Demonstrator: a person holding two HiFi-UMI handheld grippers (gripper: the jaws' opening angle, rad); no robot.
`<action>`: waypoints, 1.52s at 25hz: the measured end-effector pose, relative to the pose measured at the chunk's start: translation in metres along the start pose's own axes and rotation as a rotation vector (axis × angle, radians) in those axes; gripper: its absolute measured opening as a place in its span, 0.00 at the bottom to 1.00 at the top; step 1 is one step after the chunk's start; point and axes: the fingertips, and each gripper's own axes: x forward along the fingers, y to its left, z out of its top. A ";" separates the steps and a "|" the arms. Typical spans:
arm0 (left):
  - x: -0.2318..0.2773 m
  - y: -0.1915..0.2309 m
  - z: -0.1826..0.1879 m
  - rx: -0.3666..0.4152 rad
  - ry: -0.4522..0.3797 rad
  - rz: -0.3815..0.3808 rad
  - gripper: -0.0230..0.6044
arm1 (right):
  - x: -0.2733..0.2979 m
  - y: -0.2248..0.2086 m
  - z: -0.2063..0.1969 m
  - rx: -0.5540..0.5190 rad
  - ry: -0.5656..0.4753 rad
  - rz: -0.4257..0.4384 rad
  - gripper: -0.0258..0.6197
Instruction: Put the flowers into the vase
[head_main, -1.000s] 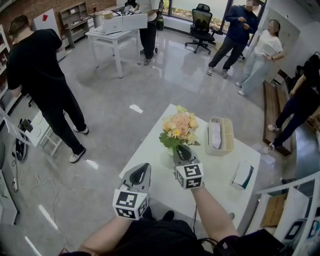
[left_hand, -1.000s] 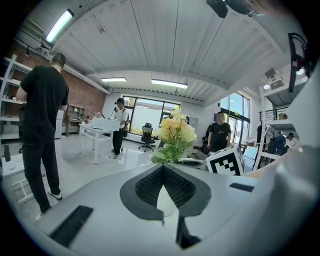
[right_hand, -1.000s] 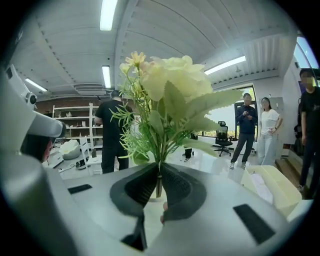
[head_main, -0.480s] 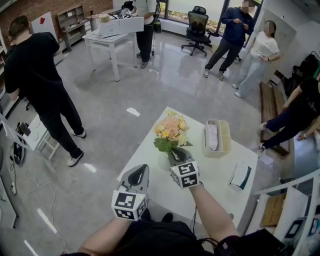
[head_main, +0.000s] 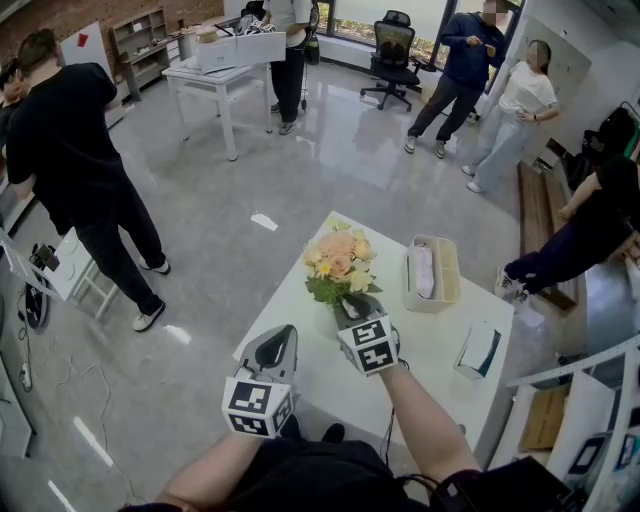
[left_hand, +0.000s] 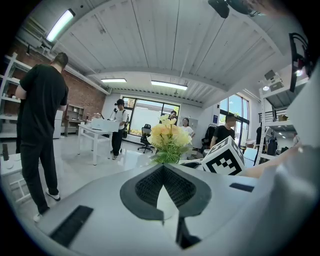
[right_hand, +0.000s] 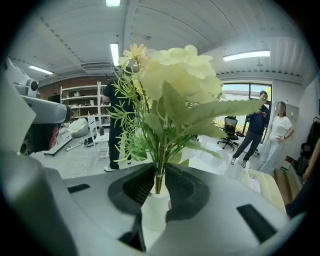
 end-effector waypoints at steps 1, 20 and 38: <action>0.000 0.000 -0.001 -0.001 -0.001 0.001 0.04 | -0.001 0.001 -0.001 0.000 0.006 0.005 0.15; 0.006 -0.014 0.006 0.007 -0.014 -0.030 0.04 | -0.033 -0.001 -0.007 0.045 0.056 0.026 0.26; 0.015 -0.056 0.018 0.047 -0.045 -0.080 0.04 | -0.166 -0.019 0.022 0.301 -0.383 -0.284 0.05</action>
